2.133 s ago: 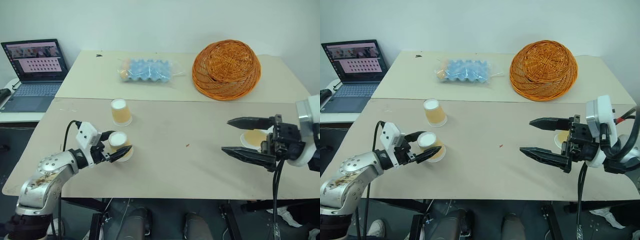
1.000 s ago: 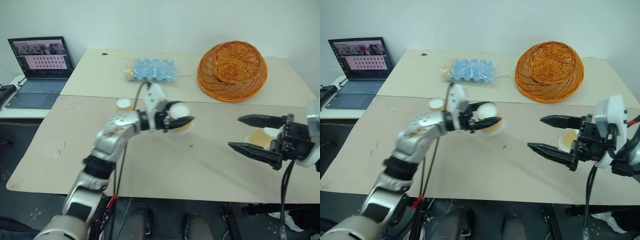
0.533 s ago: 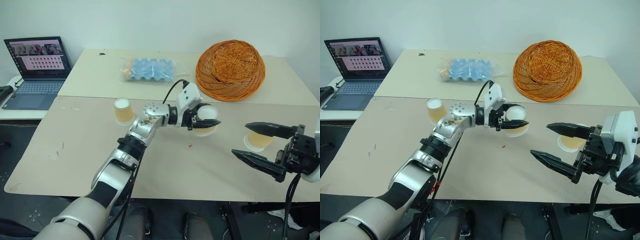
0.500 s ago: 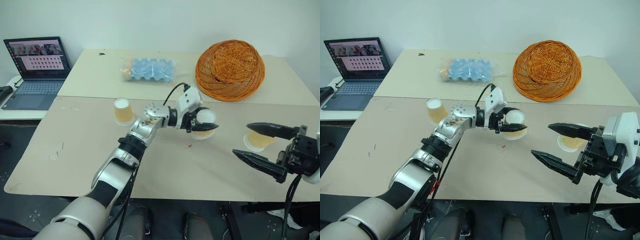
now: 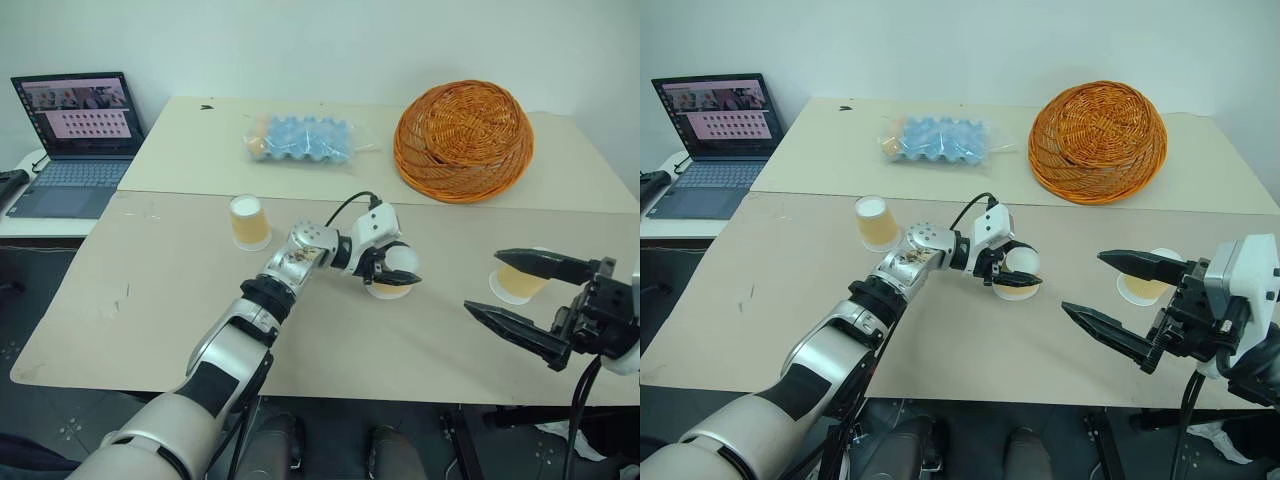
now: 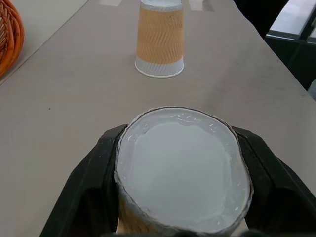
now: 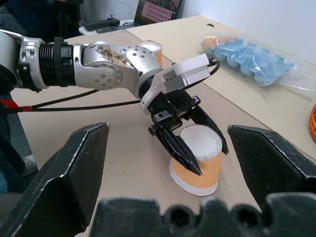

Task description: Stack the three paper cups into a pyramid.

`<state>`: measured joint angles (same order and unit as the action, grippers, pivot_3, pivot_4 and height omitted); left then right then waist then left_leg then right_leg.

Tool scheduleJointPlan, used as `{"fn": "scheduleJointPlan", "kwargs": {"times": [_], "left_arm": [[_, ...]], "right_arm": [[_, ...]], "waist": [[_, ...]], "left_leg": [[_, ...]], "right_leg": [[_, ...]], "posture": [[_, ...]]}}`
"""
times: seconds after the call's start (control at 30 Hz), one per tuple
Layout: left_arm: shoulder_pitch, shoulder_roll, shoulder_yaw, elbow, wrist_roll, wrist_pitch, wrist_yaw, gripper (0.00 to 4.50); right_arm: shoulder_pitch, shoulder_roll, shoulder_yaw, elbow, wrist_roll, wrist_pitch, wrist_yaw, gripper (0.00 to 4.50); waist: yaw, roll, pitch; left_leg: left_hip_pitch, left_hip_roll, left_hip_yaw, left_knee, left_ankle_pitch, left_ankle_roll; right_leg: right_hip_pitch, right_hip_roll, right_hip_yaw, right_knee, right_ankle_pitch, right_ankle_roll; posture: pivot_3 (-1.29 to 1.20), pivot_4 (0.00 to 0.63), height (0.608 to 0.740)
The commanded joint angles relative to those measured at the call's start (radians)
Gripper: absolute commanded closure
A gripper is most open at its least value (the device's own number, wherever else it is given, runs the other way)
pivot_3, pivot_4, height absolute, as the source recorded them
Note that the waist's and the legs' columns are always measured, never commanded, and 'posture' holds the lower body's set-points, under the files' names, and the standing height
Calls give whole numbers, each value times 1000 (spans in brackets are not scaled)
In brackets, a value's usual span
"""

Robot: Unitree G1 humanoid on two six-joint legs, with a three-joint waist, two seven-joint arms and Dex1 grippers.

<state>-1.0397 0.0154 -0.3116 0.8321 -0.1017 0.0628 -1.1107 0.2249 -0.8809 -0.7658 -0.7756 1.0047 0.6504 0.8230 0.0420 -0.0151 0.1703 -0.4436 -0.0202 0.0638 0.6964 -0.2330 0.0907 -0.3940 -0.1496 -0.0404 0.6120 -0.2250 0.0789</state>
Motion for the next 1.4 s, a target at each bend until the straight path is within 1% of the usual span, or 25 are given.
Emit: {"fn": "scheduleJointPlan", "kwargs": {"times": [0.03, 0.17, 0.23, 0.27, 0.3, 0.33, 0.43, 0.6, 0.7, 0.77, 0.93, 1.03, 1.07, 1.1, 1.13, 1.17, 1.23, 1.27, 1.3, 1.4], "left_arm": [[-21, -15, 19, -6, 5, -22, -8, 1970], [-19, -20, 21, -4, 10, -22, -9, 1970], [-18, -22, 22, -2, 13, -22, -7, 958], [-18, -22, 23, -3, 14, -23, -8, 703], [-18, -22, 24, -5, 15, -22, -8, 288], [-17, -22, 25, -7, 16, -21, -9, 47], [-21, -19, 37, -21, 14, -22, -11, 47], [-29, 18, 65, -74, -1, 5, -30, 47], [-24, 62, 82, -136, -3, 23, -39, 47], [-16, 111, 98, -196, -2, 32, -37, 47], [4, 198, 162, -375, -42, 116, -1, 47], [28, 213, 218, -490, -73, 171, 85, 47], [47, 207, 245, -535, -75, 176, 145, 47], [91, 170, 303, -612, -75, 204, 287, 47], [124, 142, 342, -672, -75, 229, 392, 47], [165, 125, 357, -729, -38, 232, 489, 47], [267, 99, 357, -843, 80, 217, 676, 47], [331, 62, 387, -916, 100, 281, 779, 47], [373, 34, 409, -969, 103, 337, 848, 47], [513, 39, 387, -1092, 150, 410, 909, 47]], "right_arm": [[2, 1, -49, -18, 8, -32, -10, 0], [4, -1, -54, -20, 11, -33, -13, 0], [3, -3, -55, -20, 10, -34, -15, 0], [3, -3, -55, -20, 11, -34, -16, 0], [2, -4, -55, -20, 12, -34, -16, 0], [2, -4, -55, -20, 13, -34, -16, 0], [-3, -7, -51, -16, 13, -35, -17, 0], [-12, -9, -35, -5, 13, -38, -13, 0], [-21, -14, -22, 2, 5, -37, -10, 0], [-31, -16, -17, 5, 12, -37, -8, 0], [-53, -23, 6, 20, 8, -37, 1, 0], [-70, -27, 25, 31, 3, -37, 7, 0], [-76, -29, 32, 35, 2, -36, 9, 0], [-89, -34, 51, 43, -4, -35, 11, 0], [-95, -37, 61, 47, -7, -35, 14, 0], [-98, -39, 66, 51, -7, -35, 18, 0], [-103, -41, 66, 59, -5, -35, 28, 0], [-108, -43, 70, 66, -6, -35, 32, 0], [-110, -43, 71, 71, -6, -36, 36, 0], [-123, -46, 91, 85, -15, -37, 46, 0]], "waist": [[0, 0, 0], [0, 0, 0], [0, 0, 0], [0, 0, 0], [0, 0, 0], [0, 0, 0], [0, 0, 0], [-1, 0, 0], [-2, 0, 0], [-3, 0, 0], [-5, 1, 0], [-1, 1, 0], [-2, 1, 0], [-2, 1, 0], [-4, 1, 0], [-4, 1, 0], [-3, 1, 0], [-3, 1, 0], [-4, 1, 0], [-3, 0, 0]], "left_leg": [[0, 0, 0, 0, 0, 0], [0, 0, 0, 0, 0, 0], [0, 0, 0, 0, 0, 0], [0, 0, 0, 0, 0, 0], [0, 0, 0, 0, 0, 0], [0, 0, 0, 0, 0, 0], [0, 0, 0, 0, 0, 0], [0, 0, 0, 1, 0, 0], [0, 0, 0, 1, 0, 0], [0, 0, 0, 1, 0, 0], [0, 0, 0, 1, 0, 0], [0, 0, -1, 1, 0, 0], [0, 0, -1, 1, 0, 0], [0, 0, -1, 2, 0, 0], [0, 0, -1, 2, 0, -1], [1, 0, -1, 2, 0, 0], [1, 0, -2, 2, 0, -1], [2, 0, -2, 1, 1, -1], [2, 0, -2, 1, 1, -1], [2, 0, -2, 1, 1, -2]], "right_leg": [[0, 0, 0, 0, 0, 0], [0, 0, 0, 0, 0, 0], [0, 0, 0, 0, 0, 0], [0, 0, 0, 0, 0, 0], [0, 0, 0, 0, 0, 0], [0, 0, 0, 0, 0, 0], [0, 0, 0, 0, 0, 0], [0, 0, 0, 0, 0, 0], [0, 0, 0, 0, 0, 0], [0, 0, 0, 1, 0, 0], [0, 0, 0, 1, 0, 0], [0, 0, 0, 1, 0, 0], [1, 0, 0, 1, 0, 0], [1, 0, 0, 1, 0, 0], [1, 0, 0, 1, 0, 0], [1, 0, 1, 1, 0, 0], [2, 0, 1, 1, 0, 1], [3, 0, 1, 1, 0, 1], [3, 0, 1, 1, 0, 1], [3, 0, 1, 1, 1, 1]], "posture": [[0, 150, 726], [0, 150, 726], [0, 150, 726], [0, 150, 726], [0, 150, 726], [0, 150, 726], [0, 150, 726], [0, 150, 726], [0, 150, 726], [0, 150, 726], [0, 150, 726], [0, 150, 726], [0, 150, 726], [0, 150, 726], [0, 150, 726], [0, 150, 726], [0, 150, 726], [0, 150, 726], [0, 150, 726], [0, 150, 726]]}}
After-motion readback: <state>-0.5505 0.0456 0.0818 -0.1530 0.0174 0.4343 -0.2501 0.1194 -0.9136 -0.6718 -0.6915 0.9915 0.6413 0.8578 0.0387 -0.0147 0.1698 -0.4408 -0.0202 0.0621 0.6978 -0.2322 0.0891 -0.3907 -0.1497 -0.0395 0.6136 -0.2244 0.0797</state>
